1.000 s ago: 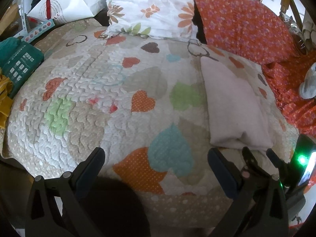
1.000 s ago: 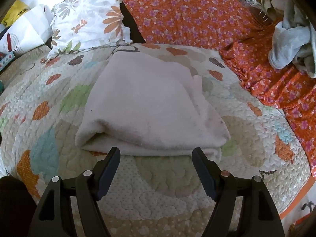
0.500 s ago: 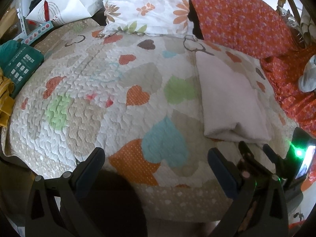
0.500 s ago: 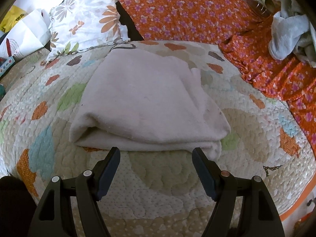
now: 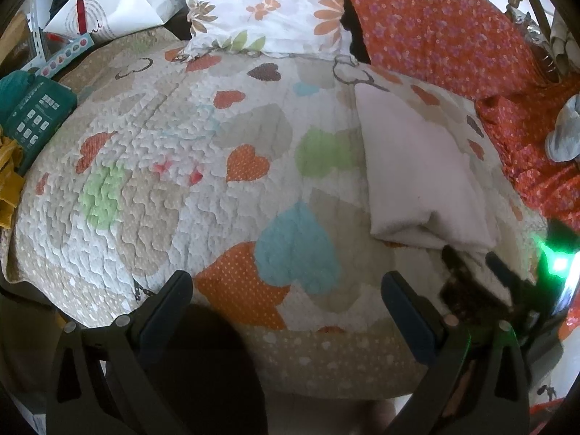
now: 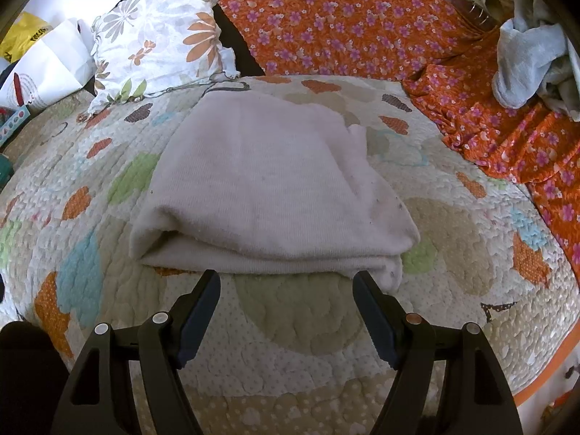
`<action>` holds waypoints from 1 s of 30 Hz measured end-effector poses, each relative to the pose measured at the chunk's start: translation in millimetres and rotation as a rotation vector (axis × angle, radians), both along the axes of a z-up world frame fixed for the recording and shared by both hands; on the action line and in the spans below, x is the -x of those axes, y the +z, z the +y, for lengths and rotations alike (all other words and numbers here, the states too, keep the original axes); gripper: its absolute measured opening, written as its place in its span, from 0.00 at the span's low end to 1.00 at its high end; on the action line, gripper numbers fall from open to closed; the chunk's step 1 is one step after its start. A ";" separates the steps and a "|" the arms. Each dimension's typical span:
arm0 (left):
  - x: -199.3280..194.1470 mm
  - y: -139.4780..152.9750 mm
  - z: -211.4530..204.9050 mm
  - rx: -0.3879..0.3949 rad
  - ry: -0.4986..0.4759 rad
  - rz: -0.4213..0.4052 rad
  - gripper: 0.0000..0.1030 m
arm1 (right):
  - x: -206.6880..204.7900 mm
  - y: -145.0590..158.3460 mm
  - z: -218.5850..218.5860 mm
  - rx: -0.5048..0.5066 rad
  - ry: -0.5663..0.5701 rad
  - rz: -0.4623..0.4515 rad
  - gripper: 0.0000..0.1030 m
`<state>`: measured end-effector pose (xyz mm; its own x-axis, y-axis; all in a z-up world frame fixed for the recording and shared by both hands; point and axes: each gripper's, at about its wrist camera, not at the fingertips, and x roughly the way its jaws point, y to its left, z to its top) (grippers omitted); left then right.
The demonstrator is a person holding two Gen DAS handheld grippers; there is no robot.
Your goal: Fold small clothes
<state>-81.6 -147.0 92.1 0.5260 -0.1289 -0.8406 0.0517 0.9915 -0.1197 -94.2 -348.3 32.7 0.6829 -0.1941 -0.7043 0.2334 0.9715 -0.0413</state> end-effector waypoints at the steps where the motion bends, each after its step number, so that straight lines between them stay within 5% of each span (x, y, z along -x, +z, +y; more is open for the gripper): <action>1: -0.7 -0.7 1.5 0.003 0.003 0.000 1.00 | -2.2 2.1 -1.2 -0.003 0.004 -0.002 0.77; 4: -3.4 -4.4 6.9 0.010 0.018 0.011 1.00 | -21.0 16.8 -8.3 -0.033 0.014 -0.018 0.67; 7: -4.4 -6.7 12.9 0.014 0.026 0.024 1.00 | -47.7 31.8 -9.8 -0.103 0.041 -0.041 0.39; 12: -5.9 -4.8 21.4 0.015 0.041 0.024 1.00 | -96.5 11.6 7.1 -0.196 0.134 0.063 0.26; 18: -10.0 -6.8 23.5 0.005 0.034 0.020 1.00 | -54.5 -20.7 18.8 -0.168 0.191 0.119 0.25; 21: -14.7 -10.3 19.9 0.016 0.022 0.033 1.00 | -45.5 -5.3 11.0 -0.157 0.180 0.135 0.23; 26: -13.1 -9.6 11.7 0.003 0.014 0.028 1.00 | -46.0 42.5 -7.3 -0.196 0.168 -0.020 0.25; 30: -8.6 -6.7 7.4 -0.028 0.012 0.024 1.00 | -75.9 24.2 6.7 -0.274 0.242 0.005 0.25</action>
<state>-72.9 -139.7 85.4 0.5075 -0.0990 -0.8560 0.0370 0.9950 -0.0931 -18.3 -341.5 56.9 0.6823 0.1691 -0.7113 -0.0037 0.9737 0.2280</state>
